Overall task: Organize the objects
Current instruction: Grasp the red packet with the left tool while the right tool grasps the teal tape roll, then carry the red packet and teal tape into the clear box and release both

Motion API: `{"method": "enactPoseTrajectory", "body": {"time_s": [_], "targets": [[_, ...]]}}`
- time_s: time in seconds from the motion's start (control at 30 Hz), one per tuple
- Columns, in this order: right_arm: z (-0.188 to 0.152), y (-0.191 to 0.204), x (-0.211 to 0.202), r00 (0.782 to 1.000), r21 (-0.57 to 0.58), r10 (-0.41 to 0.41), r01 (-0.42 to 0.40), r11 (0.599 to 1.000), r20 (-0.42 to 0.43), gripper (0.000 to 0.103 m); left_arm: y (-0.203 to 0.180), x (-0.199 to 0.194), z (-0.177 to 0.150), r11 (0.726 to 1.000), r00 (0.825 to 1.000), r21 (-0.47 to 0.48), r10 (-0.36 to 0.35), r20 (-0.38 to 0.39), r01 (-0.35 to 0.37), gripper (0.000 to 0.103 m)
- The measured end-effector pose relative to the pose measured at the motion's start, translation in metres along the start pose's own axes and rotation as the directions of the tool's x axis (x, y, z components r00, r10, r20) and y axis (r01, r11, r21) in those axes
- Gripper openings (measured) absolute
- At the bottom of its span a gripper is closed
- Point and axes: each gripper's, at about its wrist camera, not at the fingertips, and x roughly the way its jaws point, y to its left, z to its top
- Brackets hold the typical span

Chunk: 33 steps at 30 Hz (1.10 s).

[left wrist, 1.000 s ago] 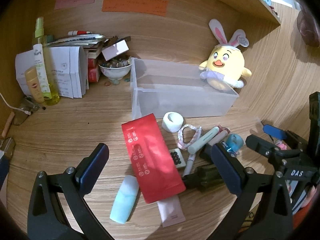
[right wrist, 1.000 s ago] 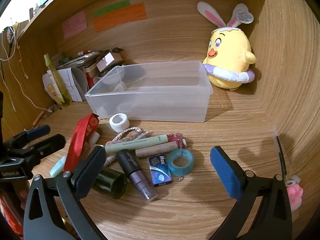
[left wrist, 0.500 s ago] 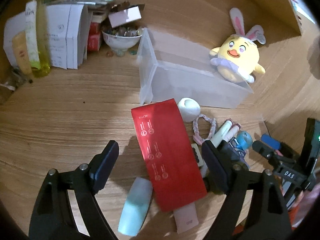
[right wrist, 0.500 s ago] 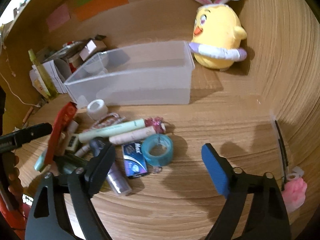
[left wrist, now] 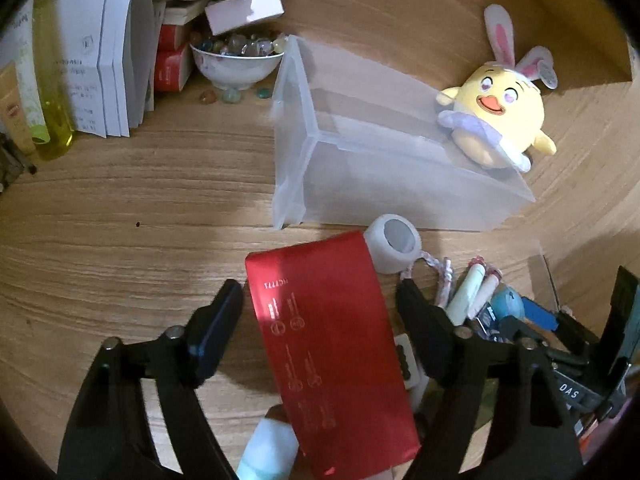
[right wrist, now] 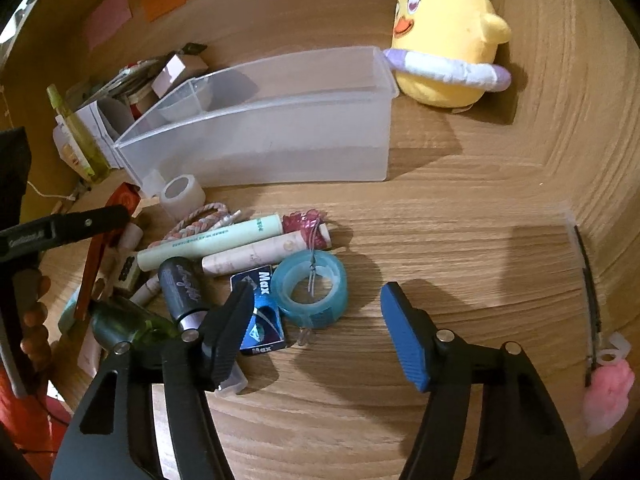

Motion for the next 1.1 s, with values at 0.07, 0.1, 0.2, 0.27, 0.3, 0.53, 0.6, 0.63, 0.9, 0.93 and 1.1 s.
{"method": "enactPoseTrajectory", "body": {"time_s": [0.07, 0.1, 0.2, 0.27, 0.3, 0.53, 0.6, 0.63, 0.9, 0.93, 1.1], "targets": [[0.001, 0.001, 0.001, 1.0, -0.007, -0.013, 0.013, 1.0, 0.006, 0.048, 0.0, 0.001, 0.0, 1.0, 1.0, -0.007, -0.004, 0.0, 0.004, 0.065], [0.001, 0.001, 0.002, 1.0, -0.008, -0.008, 0.008, 1.0, 0.003, 0.046, 0.0, 0.001, -0.001, 1.0, 1.0, -0.009, -0.004, 0.001, 0.004, 0.063], [0.001, 0.0, 0.001, 1.0, -0.008, -0.008, 0.008, 1.0, 0.005, 0.039, -0.001, -0.001, -0.001, 1.0, 1.0, -0.011, -0.006, 0.013, 0.006, 0.057], [0.001, 0.0, 0.0, 1.0, -0.009, -0.016, 0.016, 1.0, 0.011, 0.037, -0.002, -0.003, -0.002, 1.0, 1.0, -0.002, -0.003, 0.021, 0.003, 0.054], [0.001, 0.0, -0.002, 1.0, -0.006, -0.021, 0.021, 1.0, 0.021, 0.037, -0.004, -0.004, -0.002, 1.0, 1.0, 0.002, -0.001, 0.027, 0.001, 0.054], [0.009, -0.001, -0.022, 0.996, -0.006, -0.031, 0.031, 0.999, 0.083, 0.036, -0.016, -0.022, 0.0, 0.999, 0.996, 0.042, 0.0, 0.093, -0.004, 0.054], [0.012, 0.0, -0.028, 0.994, -0.01, -0.029, 0.03, 0.999, 0.101, 0.036, -0.02, -0.031, 0.001, 0.999, 0.993, 0.052, -0.003, 0.122, -0.003, 0.054], [0.014, 0.001, -0.031, 0.993, -0.012, -0.029, 0.031, 0.999, 0.113, 0.036, -0.022, -0.034, 0.002, 0.998, 0.991, 0.056, -0.004, 0.133, -0.004, 0.054], [0.023, 0.011, -0.038, 0.987, -0.032, -0.005, 0.011, 0.999, 0.163, 0.035, -0.03, -0.053, 0.008, 0.997, 0.981, 0.07, -0.023, 0.192, 0.009, 0.054], [0.025, 0.012, -0.04, 0.985, -0.035, -0.002, 0.009, 0.999, 0.172, 0.035, -0.03, -0.055, 0.009, 0.997, 0.98, 0.071, -0.025, 0.197, 0.011, 0.054], [0.035, 0.02, -0.049, 0.975, -0.056, 0.011, 0.001, 0.998, 0.22, 0.035, -0.032, -0.062, 0.014, 0.998, 0.975, 0.066, -0.036, 0.218, 0.022, 0.054]]}}
